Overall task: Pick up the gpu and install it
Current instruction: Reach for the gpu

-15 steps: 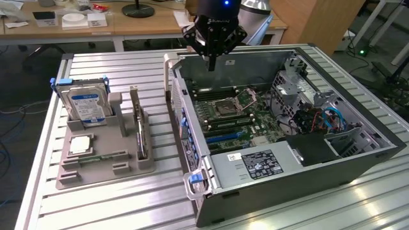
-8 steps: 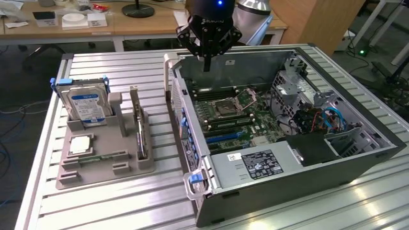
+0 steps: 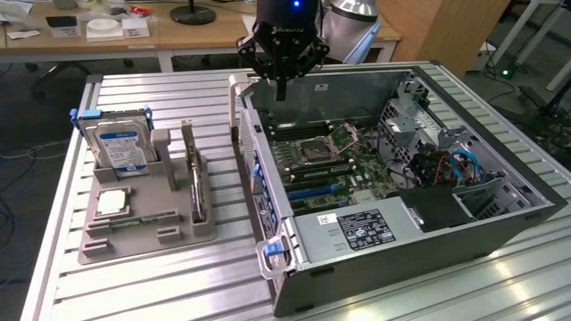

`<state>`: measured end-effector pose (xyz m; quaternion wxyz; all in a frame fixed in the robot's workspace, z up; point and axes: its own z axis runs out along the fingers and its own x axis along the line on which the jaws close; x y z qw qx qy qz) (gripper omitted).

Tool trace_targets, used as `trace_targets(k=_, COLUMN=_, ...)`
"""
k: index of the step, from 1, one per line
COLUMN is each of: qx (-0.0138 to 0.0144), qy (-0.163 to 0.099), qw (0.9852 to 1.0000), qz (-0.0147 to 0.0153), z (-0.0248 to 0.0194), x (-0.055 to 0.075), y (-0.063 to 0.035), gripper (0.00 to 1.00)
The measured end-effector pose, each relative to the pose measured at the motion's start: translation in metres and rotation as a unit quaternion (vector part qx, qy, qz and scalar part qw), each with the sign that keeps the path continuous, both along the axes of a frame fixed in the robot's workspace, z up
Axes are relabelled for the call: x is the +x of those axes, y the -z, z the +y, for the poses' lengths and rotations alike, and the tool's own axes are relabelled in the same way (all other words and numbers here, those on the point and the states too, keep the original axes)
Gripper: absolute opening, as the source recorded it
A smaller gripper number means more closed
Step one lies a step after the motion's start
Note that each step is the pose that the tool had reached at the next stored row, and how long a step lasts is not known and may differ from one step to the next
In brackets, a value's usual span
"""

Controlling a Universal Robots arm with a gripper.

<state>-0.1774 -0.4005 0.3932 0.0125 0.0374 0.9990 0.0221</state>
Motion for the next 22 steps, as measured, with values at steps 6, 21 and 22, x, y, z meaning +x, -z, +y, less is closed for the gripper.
trace_targets(k=6, qx=0.0, qy=0.0, qw=1.0, qz=0.0, z=-0.0005, x=-0.009, y=0.0, gripper=0.1)
trace_targets(k=21, qx=0.0, qy=0.0, qw=1.0, qz=0.0, z=-0.002, x=-0.035, y=0.0002, gripper=0.1)
trace_targets(k=22, qx=0.0, qy=0.0, qw=1.0, qz=0.0, z=-0.0021, x=-0.037, y=0.0001, gripper=0.1)
